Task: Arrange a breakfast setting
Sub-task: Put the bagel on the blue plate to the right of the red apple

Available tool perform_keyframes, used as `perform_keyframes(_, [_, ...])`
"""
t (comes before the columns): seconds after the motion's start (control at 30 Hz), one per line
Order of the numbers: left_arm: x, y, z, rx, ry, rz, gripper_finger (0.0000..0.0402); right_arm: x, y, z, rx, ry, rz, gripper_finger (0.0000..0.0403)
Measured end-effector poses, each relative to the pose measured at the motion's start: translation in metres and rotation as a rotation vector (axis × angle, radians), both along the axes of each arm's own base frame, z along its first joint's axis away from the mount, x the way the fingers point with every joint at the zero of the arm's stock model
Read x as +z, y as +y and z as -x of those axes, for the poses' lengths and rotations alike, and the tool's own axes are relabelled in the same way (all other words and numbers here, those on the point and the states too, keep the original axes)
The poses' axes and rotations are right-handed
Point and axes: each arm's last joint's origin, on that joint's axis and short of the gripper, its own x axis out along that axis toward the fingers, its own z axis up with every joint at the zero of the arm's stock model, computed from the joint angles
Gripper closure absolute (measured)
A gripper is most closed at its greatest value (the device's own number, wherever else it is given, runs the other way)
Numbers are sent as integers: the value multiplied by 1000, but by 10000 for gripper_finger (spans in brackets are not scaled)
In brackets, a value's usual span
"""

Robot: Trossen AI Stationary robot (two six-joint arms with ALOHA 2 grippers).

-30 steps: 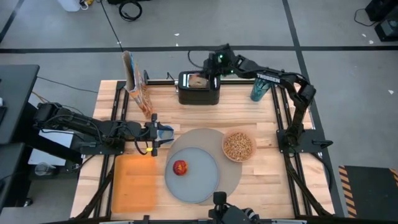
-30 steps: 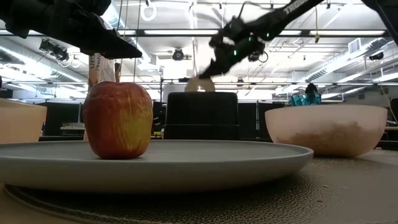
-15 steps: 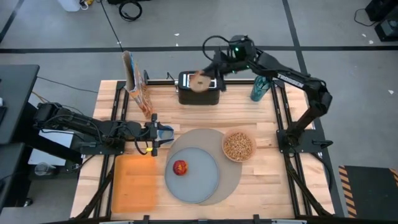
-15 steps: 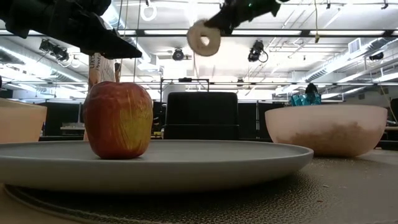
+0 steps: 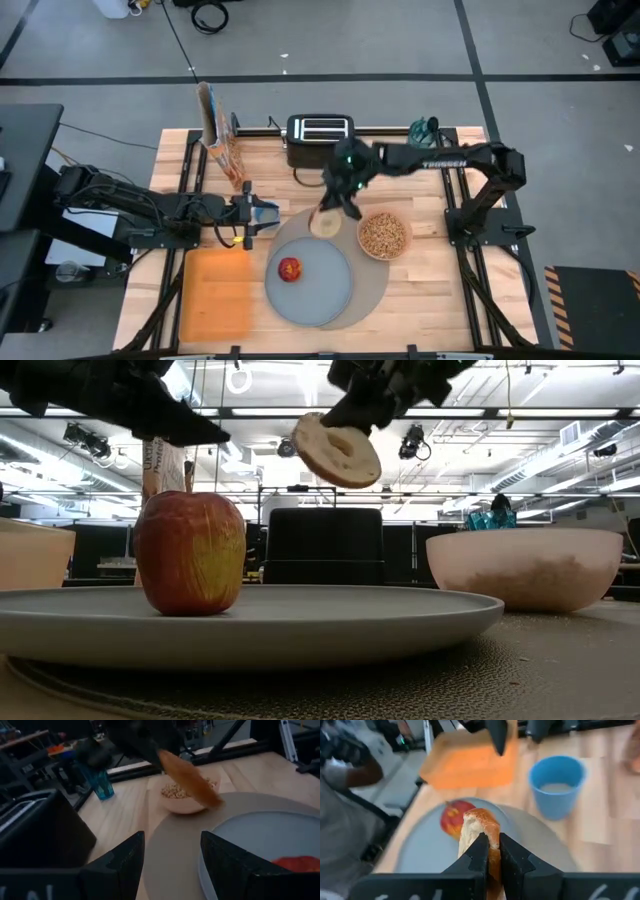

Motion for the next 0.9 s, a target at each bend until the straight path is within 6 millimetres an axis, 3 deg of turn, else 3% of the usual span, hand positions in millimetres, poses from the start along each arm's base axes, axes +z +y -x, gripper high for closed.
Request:
perform_keyframes(0.2, [14, 0, 3, -3, -49, -3, 198, -48, 33, -4, -66, 42, -223, 363])
perform_keyframes(0.47, [26, 1, 4, 10, -80, -17, 198, -91, 72, -10, -176, 120, -389, 363])
perform_keyframes(0.67, [28, 4, 4, 45, -86, -36, 198, -119, 89, -19, -186, 212, -481, 362])
perform_keyframes(0.9, [28, 4, 4, 46, -87, -33, 198, -137, 102, -18, -151, 306, -490, 352])
